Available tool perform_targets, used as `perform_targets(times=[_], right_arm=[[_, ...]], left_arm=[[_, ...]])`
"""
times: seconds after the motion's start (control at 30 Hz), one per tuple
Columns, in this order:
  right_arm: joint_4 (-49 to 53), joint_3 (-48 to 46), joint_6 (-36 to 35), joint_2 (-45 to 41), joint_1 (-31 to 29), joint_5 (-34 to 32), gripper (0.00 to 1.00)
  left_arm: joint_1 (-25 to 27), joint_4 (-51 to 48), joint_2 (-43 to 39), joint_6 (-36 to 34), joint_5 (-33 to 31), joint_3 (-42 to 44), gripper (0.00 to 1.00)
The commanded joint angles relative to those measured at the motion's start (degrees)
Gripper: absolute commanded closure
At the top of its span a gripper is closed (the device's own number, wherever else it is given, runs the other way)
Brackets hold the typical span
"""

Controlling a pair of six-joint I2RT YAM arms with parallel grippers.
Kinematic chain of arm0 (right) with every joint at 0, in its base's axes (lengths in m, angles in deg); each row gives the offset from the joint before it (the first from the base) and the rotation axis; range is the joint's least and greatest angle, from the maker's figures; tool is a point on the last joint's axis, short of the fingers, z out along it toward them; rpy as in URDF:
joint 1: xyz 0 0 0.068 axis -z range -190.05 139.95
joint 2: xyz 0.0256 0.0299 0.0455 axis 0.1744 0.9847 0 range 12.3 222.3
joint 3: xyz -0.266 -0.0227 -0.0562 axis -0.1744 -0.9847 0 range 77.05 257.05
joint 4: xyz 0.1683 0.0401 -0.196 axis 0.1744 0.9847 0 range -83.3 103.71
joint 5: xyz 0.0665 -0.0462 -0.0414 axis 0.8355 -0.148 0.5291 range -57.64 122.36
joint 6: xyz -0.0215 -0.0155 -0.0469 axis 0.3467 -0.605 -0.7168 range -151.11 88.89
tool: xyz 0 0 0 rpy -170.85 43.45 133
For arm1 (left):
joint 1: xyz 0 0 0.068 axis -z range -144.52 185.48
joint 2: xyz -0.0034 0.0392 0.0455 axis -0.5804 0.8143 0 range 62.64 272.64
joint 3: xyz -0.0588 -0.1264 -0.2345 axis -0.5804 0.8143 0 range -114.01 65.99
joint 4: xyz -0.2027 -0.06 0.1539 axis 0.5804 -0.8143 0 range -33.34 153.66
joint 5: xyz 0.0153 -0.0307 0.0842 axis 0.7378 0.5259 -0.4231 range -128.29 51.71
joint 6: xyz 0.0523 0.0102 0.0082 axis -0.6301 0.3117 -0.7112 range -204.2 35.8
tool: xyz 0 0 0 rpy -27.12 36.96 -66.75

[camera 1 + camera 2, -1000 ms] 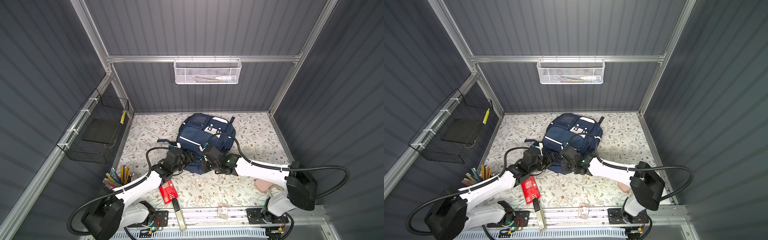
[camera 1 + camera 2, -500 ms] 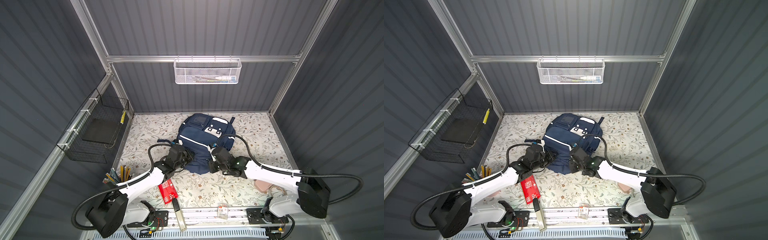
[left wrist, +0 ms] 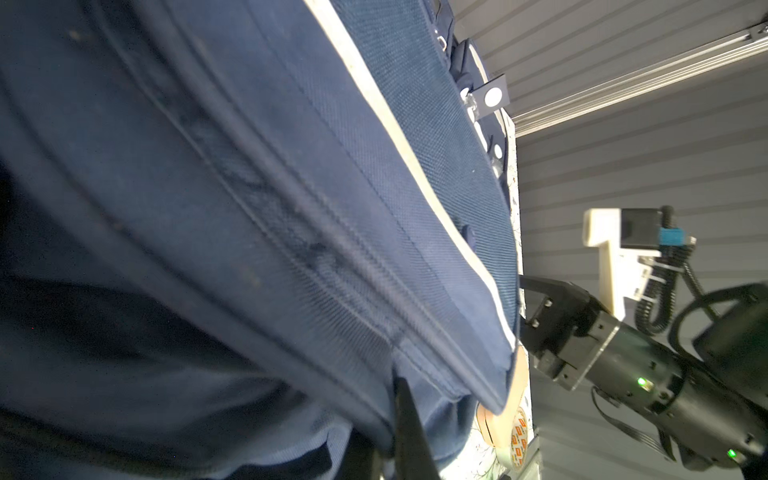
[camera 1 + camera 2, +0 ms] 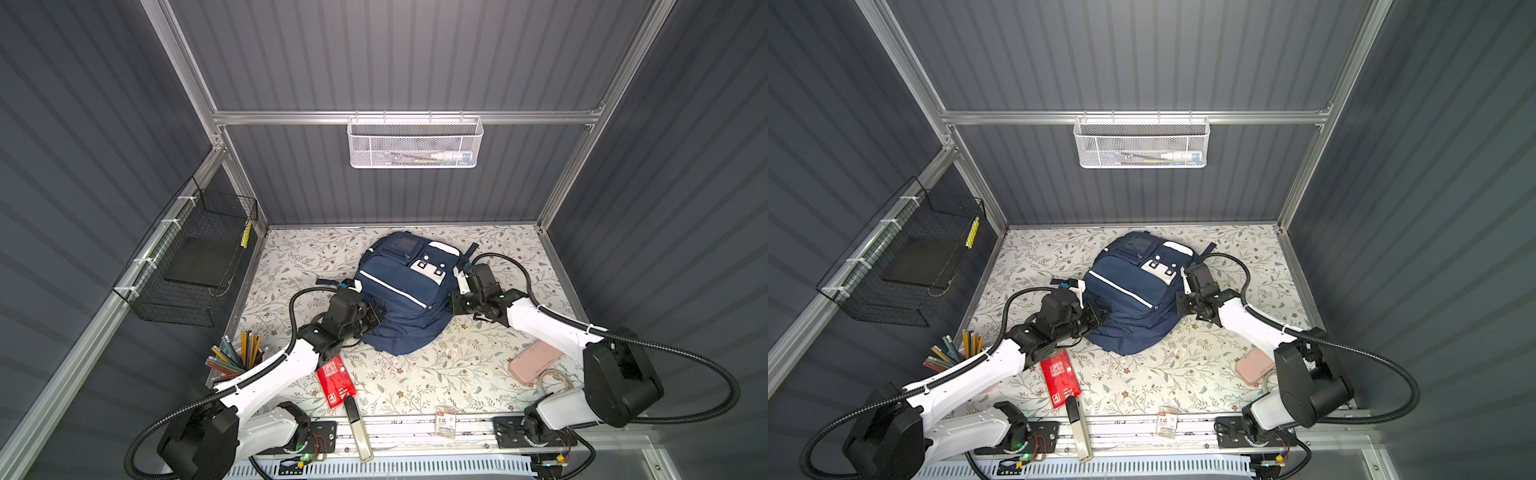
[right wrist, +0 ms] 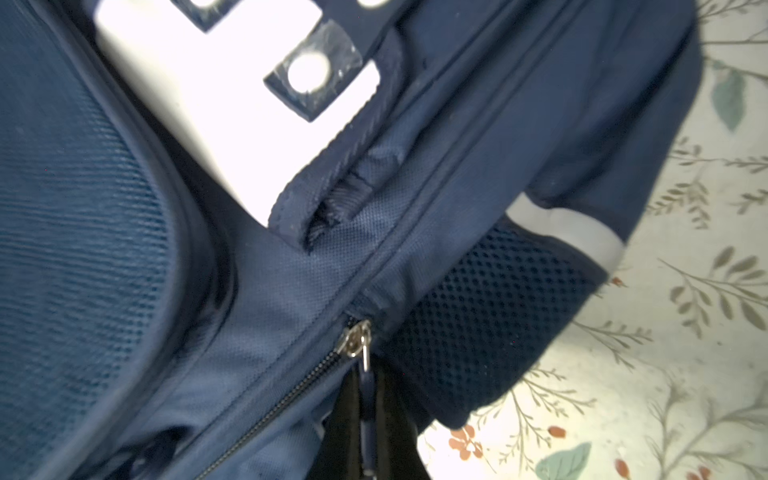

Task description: Pack the student bag

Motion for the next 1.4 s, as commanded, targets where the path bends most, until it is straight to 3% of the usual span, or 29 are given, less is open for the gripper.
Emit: perform_targets(times=[0.0, 0.2, 0.27, 0.37, 0.53, 0.63, 0.67, 0.7, 0.73, 0.8, 0.97, 1.03, 1.13, 1.27, 1.37], right_arm=[[3.40, 0.08, -0.40, 1.55, 5.33, -13.74, 1.00], [7.17, -3.90, 2.15, -5.41, 5.50, -10.73, 1.00], [7.40, -6.49, 3.78, -10.17, 3.40, -8.21, 1.00], [10.94, -9.21, 8.40, -15.42, 0.51, -7.08, 1.00], [10.87, -12.79, 11.09, -18.91, -7.10, -6.89, 1.00], [11.39, -12.33, 9.76, -17.48, -7.20, -5.84, 0.85], [12.18, -11.60, 9.14, -17.44, -7.47, -5.63, 0.77], [12.97, -10.73, 8.07, -17.96, -8.35, -6.05, 0.61], [13.74, -9.92, 6.12, -18.95, -9.70, -7.17, 0.49], [16.66, -7.75, 2.57, -20.51, -12.00, -12.87, 0.39], [15.32, -4.75, -6.86, -28.09, -12.17, -22.47, 0.30], [8.62, -6.65, -16.26, -29.67, -12.11, -20.39, 0.26], [-0.97, -9.47, -34.58, -29.58, -12.20, -11.22, 0.30], [-6.59, -11.05, -56.24, -26.30, -12.00, -1.71, 0.30], [-7.50, -8.83, -63.87, -21.30, -11.90, -1.95, 0.33]], left_arm=[[-3.36, -4.02, -3.84, -3.45, -2.41, -0.43, 1.00], [-6.44, -3.00, -1.45, -6.11, -0.86, -2.11, 1.00], [-6.44, -2.21, 0.67, -7.16, 0.04, -3.33, 0.93], [-6.51, -0.10, 3.89, -7.77, 0.57, -4.47, 0.93], [-7.23, -0.15, 6.07, -9.86, -1.63, -7.21, 0.74], [-7.23, 0.29, 6.64, -9.68, -0.59, -7.82, 0.58], [-7.39, -1.05, 6.43, -10.22, -0.77, -8.40, 0.53], [-7.49, -2.47, 5.82, -11.05, -1.22, -8.89, 0.49], [-7.49, -3.55, 4.80, -11.82, -1.36, -9.13, 0.47], [-7.49, -4.41, 2.34, -12.98, -0.34, -8.77, 0.46], [-6.15, -2.97, 0.02, -12.71, 5.72, -7.60, 0.32], [-2.55, -2.48, 0.65, -12.05, 4.27, -7.70, 0.28], [2.84, -0.62, 2.72, -10.54, 1.11, -7.65, 0.28], [3.32, 1.34, 5.83, -9.10, -1.19, -6.54, 0.28], [3.32, -1.63, 7.08, -11.49, -4.90, -7.90, 0.28]])
